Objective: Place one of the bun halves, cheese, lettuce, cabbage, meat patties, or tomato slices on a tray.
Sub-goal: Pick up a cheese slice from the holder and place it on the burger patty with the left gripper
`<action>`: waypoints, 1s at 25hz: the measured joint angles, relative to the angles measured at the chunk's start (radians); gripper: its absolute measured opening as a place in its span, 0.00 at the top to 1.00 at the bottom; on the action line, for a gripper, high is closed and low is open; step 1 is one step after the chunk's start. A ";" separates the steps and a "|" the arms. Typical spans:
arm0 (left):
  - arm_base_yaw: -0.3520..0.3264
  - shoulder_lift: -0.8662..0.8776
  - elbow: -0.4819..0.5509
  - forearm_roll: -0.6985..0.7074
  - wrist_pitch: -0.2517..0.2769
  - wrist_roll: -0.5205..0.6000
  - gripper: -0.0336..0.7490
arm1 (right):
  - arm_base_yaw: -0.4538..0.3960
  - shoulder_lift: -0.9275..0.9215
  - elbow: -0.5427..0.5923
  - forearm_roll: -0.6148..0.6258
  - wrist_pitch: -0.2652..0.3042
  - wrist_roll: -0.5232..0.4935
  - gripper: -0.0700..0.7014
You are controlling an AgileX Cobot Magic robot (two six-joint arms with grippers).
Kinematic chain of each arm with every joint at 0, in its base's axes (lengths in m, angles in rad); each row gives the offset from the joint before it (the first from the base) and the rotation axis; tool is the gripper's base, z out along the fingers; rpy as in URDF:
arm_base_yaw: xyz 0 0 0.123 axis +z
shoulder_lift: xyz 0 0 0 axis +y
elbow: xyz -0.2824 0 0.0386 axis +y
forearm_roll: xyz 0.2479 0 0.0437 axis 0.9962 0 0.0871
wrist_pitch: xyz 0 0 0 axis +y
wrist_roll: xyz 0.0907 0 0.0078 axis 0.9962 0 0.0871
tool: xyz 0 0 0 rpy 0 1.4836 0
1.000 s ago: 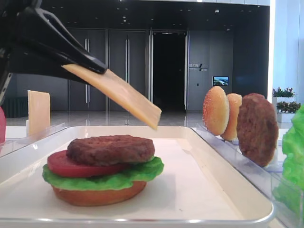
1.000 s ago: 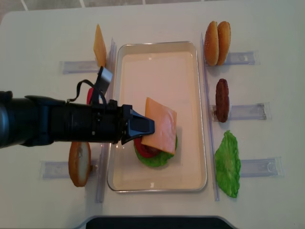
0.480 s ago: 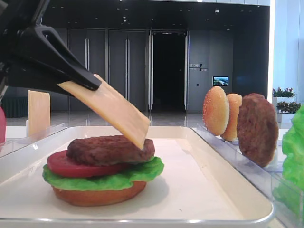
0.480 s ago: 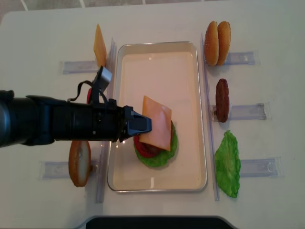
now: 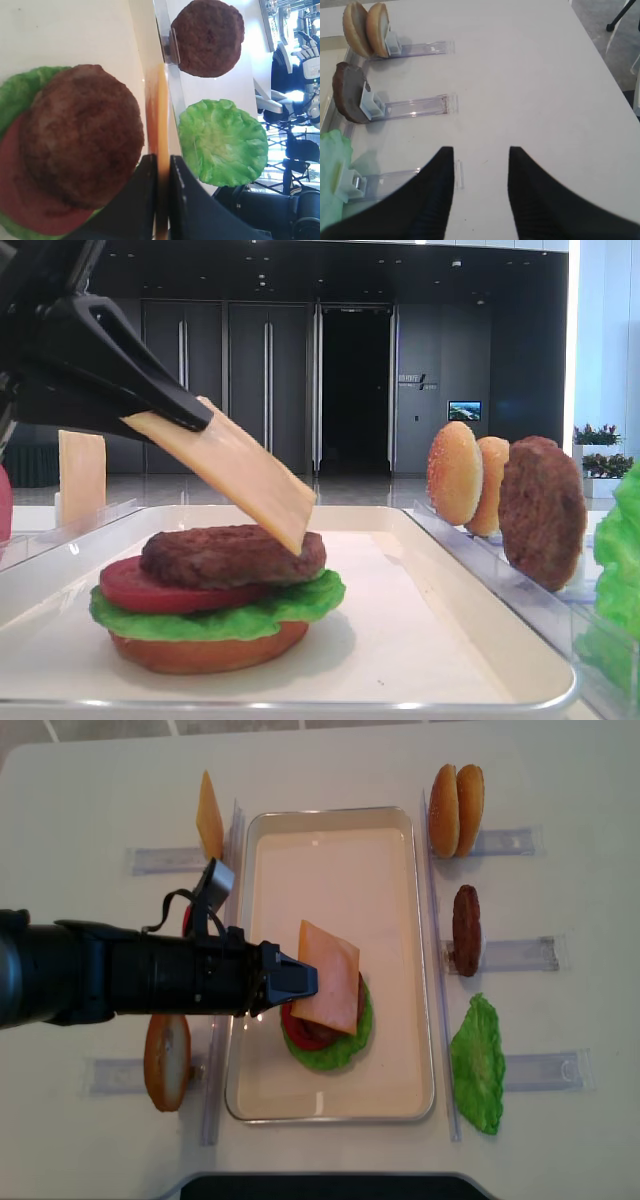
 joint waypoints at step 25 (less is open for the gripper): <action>0.184 0.000 0.009 0.003 0.182 0.005 0.92 | 0.000 0.000 0.000 0.000 0.000 0.000 0.54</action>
